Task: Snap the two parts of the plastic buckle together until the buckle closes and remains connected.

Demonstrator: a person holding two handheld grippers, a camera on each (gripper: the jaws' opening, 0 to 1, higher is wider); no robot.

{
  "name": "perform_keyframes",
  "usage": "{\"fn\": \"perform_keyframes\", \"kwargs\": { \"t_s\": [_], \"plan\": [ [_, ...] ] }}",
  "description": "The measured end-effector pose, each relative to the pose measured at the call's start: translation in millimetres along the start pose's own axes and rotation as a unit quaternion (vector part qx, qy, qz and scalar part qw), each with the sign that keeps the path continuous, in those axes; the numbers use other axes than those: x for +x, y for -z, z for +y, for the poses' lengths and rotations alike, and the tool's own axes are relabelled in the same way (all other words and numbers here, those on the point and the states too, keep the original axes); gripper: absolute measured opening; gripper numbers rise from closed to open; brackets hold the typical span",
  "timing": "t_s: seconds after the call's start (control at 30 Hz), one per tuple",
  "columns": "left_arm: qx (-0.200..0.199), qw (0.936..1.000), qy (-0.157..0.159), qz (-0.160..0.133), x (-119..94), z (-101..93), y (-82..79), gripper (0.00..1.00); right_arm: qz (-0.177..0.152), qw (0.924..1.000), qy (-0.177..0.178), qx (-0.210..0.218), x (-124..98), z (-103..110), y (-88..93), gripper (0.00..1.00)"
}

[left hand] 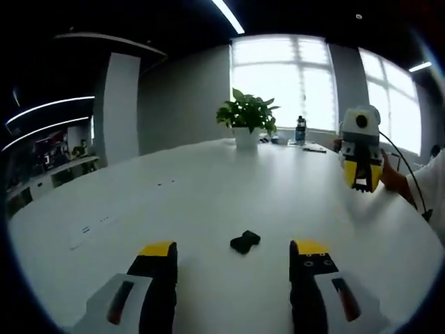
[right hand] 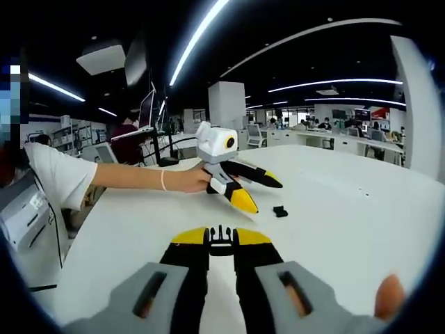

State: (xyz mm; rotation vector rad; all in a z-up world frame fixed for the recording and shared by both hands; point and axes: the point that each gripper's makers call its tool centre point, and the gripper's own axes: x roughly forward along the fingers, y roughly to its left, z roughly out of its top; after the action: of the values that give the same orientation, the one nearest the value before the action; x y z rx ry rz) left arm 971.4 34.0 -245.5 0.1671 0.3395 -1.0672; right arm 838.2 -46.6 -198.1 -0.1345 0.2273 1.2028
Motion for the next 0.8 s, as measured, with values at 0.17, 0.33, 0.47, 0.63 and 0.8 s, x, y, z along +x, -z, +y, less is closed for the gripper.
{"fn": "perform_keyframes", "kwargs": {
  "t_s": [0.17,0.33,0.47,0.63,0.8],
  "plan": [
    [0.008,0.9998,0.004,0.018,7.1,-1.6,2.0,0.61,0.001,1.0,0.0,0.002,0.2,0.2,1.6,0.13],
    [0.01,0.9994,0.016,0.029,13.7,-7.9,3.1,0.6,0.001,1.0,0.0,0.005,-0.2,1.6,2.9,0.13],
    [0.012,0.999,0.027,0.034,15.6,-11.9,4.5,0.59,0.0,1.0,0.001,0.005,-1.2,1.9,2.5,0.13],
    [0.011,0.9983,0.035,0.044,19.2,-13.4,7.3,0.58,-0.001,1.0,0.0,0.005,-1.7,2.0,2.1,0.13],
    [0.014,0.9979,0.041,0.048,22.5,-12.2,7.2,0.58,-0.001,1.0,0.0,0.005,-2.3,3.1,2.1,0.13]
  ]
}}
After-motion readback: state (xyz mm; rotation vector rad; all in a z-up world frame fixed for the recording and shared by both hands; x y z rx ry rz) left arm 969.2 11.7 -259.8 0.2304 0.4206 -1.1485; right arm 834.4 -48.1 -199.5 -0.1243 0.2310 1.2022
